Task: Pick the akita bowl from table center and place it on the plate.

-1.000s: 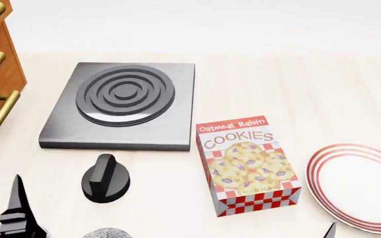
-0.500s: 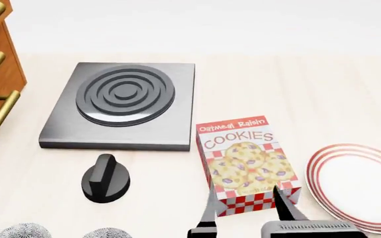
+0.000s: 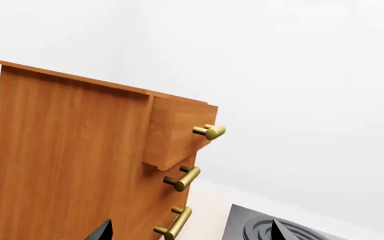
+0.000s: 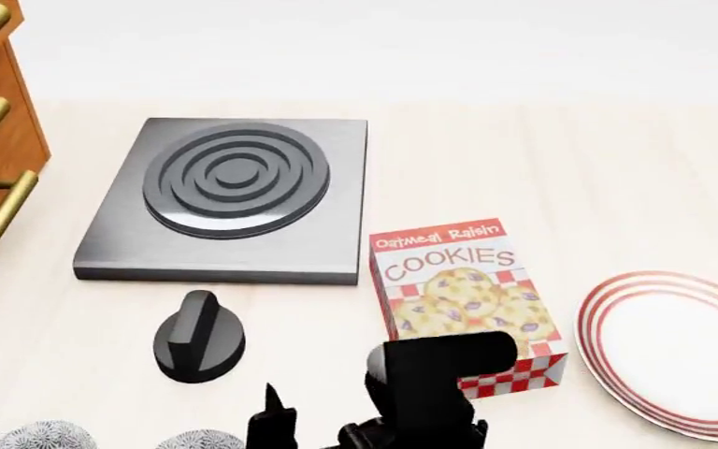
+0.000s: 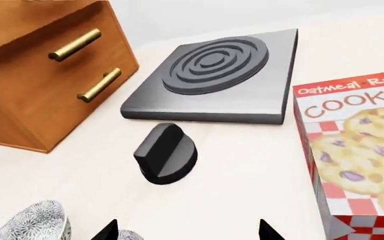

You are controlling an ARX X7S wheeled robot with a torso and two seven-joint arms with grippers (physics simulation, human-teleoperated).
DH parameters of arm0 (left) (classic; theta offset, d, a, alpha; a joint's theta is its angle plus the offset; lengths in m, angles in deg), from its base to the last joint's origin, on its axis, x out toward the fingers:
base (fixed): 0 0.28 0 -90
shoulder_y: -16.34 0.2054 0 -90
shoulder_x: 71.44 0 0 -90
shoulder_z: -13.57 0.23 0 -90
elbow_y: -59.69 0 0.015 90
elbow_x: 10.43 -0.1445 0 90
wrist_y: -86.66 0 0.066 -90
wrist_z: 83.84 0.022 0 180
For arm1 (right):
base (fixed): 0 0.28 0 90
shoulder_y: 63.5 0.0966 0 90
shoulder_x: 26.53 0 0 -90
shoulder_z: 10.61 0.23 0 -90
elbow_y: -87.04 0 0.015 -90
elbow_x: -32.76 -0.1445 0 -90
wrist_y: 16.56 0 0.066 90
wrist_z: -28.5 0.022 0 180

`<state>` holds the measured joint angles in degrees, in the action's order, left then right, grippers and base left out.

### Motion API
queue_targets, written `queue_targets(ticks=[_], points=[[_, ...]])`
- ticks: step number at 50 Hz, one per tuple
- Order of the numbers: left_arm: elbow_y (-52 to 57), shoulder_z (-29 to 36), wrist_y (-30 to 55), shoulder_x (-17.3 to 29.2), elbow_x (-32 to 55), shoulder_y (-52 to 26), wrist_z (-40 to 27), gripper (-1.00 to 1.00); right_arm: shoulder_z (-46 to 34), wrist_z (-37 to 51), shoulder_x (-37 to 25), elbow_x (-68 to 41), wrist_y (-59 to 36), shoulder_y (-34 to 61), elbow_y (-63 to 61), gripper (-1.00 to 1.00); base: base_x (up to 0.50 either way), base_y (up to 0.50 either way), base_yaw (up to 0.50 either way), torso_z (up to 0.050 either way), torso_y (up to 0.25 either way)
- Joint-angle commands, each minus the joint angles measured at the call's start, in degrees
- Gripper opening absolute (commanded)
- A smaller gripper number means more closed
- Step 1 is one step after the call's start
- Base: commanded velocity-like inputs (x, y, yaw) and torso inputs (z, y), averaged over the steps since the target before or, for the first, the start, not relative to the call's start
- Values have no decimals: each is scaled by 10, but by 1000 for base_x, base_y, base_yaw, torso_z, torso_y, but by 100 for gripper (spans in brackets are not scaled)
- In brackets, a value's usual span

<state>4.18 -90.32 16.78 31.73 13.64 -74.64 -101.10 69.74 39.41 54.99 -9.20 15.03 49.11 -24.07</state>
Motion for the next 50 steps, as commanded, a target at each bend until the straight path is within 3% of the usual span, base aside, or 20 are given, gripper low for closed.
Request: queue_targets(ticks=[1, 28, 50], points=[[7, -6, -3, 2, 9, 6, -4, 100, 20, 16, 26, -63, -77, 37, 60, 100, 0, 0, 0, 0, 0], [-3, 5, -4, 7, 12, -5, -11, 100, 18, 116, 27, -144, -212, 76, 31, 100, 0, 0, 0, 0, 0], [7, 5, -4, 10, 27, 3, -17, 100, -32, 95, 14, -137, -188, 121, 100, 100, 0, 0, 0, 0, 0]])
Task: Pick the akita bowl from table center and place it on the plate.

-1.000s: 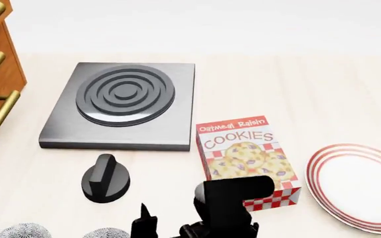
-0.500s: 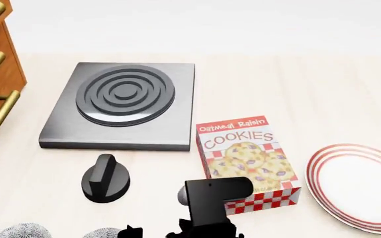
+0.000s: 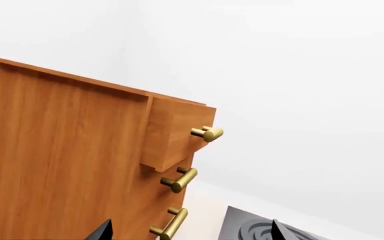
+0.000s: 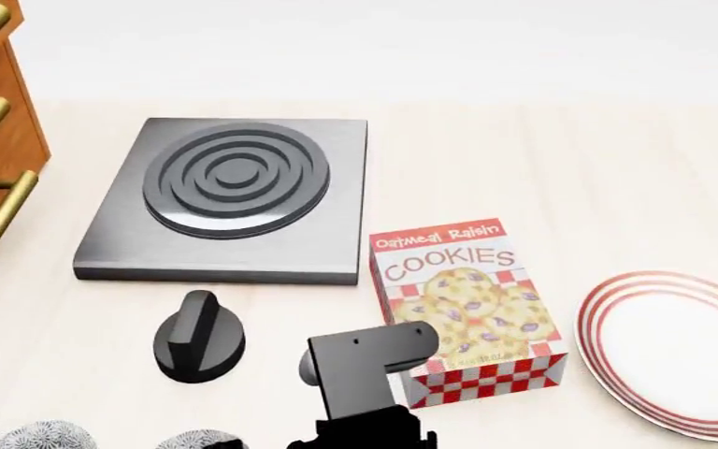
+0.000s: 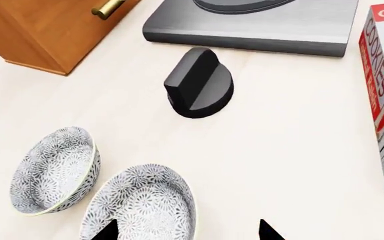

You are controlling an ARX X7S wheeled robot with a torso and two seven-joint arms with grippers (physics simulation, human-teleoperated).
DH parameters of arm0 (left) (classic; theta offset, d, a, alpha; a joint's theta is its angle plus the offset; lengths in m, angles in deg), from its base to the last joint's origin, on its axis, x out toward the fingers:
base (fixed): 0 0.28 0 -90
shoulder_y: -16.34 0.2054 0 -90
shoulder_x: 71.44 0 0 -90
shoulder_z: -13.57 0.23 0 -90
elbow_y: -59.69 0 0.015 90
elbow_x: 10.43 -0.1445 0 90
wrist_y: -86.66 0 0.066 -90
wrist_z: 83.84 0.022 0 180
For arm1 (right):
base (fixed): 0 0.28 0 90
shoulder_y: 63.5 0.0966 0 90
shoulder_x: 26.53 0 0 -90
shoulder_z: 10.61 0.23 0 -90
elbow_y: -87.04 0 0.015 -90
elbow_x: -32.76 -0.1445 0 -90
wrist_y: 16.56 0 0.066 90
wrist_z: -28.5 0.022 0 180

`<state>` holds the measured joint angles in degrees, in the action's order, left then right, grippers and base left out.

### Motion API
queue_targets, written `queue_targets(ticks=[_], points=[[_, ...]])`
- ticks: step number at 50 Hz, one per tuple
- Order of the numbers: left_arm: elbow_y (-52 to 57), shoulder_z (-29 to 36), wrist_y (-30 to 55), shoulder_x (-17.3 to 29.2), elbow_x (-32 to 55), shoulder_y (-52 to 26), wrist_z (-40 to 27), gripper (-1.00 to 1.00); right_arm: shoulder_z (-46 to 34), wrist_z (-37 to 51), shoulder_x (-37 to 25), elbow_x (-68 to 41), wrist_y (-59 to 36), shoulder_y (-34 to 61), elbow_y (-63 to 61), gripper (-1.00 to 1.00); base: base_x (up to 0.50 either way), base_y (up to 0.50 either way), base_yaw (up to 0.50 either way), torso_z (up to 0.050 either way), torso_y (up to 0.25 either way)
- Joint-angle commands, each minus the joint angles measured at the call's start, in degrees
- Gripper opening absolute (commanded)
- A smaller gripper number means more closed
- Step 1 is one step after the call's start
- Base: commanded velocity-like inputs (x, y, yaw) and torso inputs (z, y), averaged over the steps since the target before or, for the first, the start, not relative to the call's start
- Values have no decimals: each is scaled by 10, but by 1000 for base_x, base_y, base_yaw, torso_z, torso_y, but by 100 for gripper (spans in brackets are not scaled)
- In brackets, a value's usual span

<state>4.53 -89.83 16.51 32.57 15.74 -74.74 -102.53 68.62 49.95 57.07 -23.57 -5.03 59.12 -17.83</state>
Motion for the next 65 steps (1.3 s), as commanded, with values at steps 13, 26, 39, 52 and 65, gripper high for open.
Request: queue_targets(ticks=[13, 26, 39, 52, 65], points=[[3, -1, -7, 1, 9, 11, -5, 100, -45, -37, -12, 18, 39, 32, 85, 100, 0, 0, 0, 0, 0], [-8, 5, -9, 4, 9, 4, -7, 100, -80, -69, -18, 25, 56, 37, 119, 100, 0, 0, 0, 0, 0], [-4, 5, -8, 8, 15, 5, -10, 100, -112, -106, -18, 49, 95, 57, 179, 100, 0, 0, 0, 0, 0], [-5, 7, -10, 10, 17, 6, -13, 100, -133, -125, -16, 57, 113, 67, 210, 100, 0, 0, 0, 0, 0], [-5, 5, -15, 12, 21, 11, -15, 100, -160, -147, -11, 59, 122, 69, 228, 100, 0, 0, 0, 0, 0]])
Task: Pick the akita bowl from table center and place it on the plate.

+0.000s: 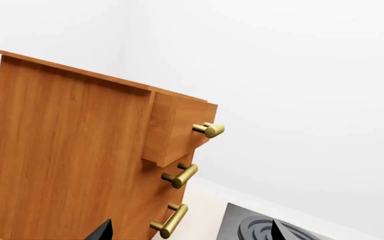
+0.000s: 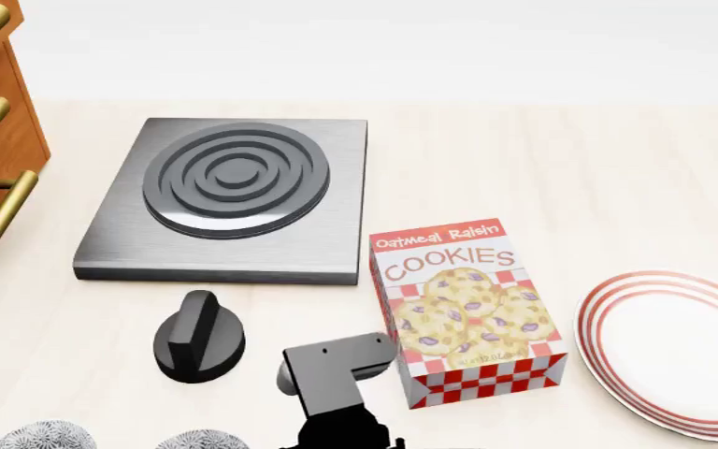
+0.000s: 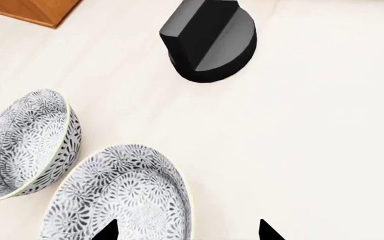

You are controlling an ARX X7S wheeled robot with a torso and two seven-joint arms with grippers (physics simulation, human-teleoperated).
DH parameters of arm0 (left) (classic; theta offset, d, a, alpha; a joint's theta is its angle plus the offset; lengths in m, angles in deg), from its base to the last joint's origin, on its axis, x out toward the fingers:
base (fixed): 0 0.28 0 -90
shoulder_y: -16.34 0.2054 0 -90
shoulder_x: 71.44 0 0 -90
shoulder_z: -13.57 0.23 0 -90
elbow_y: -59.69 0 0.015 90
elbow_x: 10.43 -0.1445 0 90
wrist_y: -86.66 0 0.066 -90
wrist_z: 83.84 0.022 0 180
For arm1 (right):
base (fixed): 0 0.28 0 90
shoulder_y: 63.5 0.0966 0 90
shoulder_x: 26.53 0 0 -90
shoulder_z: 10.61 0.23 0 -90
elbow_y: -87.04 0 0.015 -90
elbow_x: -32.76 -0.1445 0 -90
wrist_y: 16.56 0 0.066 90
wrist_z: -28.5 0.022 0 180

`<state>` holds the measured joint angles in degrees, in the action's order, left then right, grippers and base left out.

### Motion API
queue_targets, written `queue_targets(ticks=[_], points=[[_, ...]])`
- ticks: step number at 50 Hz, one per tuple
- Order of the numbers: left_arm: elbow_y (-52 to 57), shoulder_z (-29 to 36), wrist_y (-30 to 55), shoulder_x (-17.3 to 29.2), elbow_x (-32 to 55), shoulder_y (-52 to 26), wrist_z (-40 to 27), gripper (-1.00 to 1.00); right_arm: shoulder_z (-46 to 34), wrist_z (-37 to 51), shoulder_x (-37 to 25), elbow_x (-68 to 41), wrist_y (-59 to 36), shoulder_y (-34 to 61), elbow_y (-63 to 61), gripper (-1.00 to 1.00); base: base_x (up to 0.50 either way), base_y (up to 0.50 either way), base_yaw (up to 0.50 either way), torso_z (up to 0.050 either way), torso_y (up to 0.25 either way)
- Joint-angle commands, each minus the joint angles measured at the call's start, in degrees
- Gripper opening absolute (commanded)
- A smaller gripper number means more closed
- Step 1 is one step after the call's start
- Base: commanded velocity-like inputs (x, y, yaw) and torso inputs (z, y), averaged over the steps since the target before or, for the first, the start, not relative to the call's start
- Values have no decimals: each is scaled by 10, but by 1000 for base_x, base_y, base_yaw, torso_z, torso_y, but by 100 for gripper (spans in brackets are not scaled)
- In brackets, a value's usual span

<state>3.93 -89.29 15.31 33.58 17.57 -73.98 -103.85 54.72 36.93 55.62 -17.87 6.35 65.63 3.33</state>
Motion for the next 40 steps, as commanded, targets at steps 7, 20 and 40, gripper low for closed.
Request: queue_targets(ticks=[7, 20, 40], points=[[6, -1, -4, 4, 5, 7, -4, 100, -25, -22, 2, 2, 16, 4, 24, 100, 0, 0, 0, 0, 0], [5, 0, -5, 7, 8, 4, -6, 100, -33, -34, 2, 8, 36, 7, 54, 100, 0, 0, 0, 0, 0], [7, 2, -5, 12, 13, 4, -12, 100, -49, -51, 6, 6, 53, 6, 75, 100, 0, 0, 0, 0, 0]])
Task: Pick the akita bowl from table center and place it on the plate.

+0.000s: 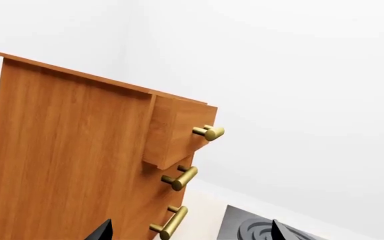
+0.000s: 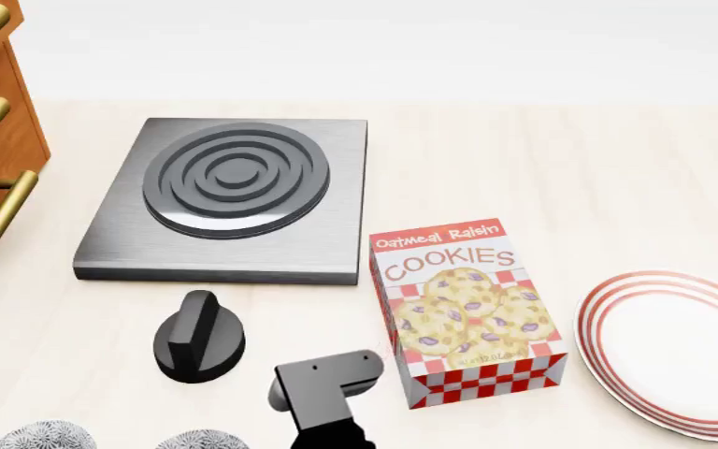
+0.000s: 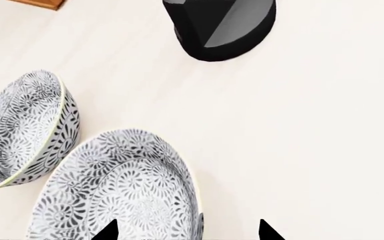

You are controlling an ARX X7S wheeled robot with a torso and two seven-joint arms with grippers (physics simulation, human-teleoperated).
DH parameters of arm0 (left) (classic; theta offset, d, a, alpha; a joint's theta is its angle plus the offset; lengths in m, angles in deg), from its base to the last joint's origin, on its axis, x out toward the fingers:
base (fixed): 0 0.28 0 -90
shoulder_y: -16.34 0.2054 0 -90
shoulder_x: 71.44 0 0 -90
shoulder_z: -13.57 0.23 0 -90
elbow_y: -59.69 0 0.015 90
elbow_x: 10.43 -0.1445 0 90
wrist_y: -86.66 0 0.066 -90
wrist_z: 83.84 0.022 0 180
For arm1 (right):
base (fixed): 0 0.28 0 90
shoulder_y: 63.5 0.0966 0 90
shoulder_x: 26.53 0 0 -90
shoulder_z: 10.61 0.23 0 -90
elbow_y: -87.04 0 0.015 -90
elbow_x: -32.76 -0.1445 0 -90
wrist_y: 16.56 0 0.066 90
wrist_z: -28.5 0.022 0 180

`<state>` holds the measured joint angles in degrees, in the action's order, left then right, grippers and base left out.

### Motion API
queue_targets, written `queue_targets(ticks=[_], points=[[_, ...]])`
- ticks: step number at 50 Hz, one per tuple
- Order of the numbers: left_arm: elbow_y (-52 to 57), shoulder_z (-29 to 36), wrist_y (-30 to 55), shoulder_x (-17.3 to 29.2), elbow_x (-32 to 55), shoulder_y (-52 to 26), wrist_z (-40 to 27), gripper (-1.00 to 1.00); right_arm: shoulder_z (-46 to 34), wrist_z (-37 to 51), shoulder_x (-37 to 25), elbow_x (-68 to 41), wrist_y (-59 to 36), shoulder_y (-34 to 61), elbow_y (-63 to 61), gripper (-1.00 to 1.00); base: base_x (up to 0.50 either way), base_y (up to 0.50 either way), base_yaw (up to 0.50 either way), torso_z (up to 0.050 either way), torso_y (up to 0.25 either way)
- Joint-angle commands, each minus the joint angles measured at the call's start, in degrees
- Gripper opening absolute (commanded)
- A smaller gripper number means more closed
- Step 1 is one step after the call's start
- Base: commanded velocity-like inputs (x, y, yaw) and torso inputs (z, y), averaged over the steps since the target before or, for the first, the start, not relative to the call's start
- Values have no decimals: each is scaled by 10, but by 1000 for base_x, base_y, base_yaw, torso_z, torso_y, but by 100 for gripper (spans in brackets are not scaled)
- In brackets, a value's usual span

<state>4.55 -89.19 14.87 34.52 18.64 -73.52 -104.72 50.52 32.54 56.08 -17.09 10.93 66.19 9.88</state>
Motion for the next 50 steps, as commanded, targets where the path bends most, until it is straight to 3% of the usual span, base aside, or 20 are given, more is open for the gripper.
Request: queue_targets(ticks=[1, 4, 5, 24, 41, 50], points=[[1, 1, -1, 2, 3, 0, -3, 100, -8, -8, 1, -2, 7, 1, 11, 100, 0, 0, 0, 0, 0], [1, 2, -1, 3, 3, 0, -3, 100, -11, -9, 0, 0, 13, 0, 8, 100, 0, 0, 0, 0, 0], [0, 2, -2, 3, 3, 0, -3, 100, -12, -8, 0, 0, 13, 0, 8, -100, 0, 0, 0, 0, 0], [4, 3, -4, 6, 8, 4, -7, 100, 25, 29, -14, -34, 12, -8, -56, -100, 0, 0, 0, 0, 0], [2, 9, -3, 10, 10, -1, -10, 100, 141, 157, -102, -97, 34, -58, -418, -100, 0, 0, 0, 0, 0], [4, 12, -3, 12, 9, -2, -12, 100, 211, 185, -164, -90, 64, -73, -505, -100, 0, 0, 0, 0, 0]])
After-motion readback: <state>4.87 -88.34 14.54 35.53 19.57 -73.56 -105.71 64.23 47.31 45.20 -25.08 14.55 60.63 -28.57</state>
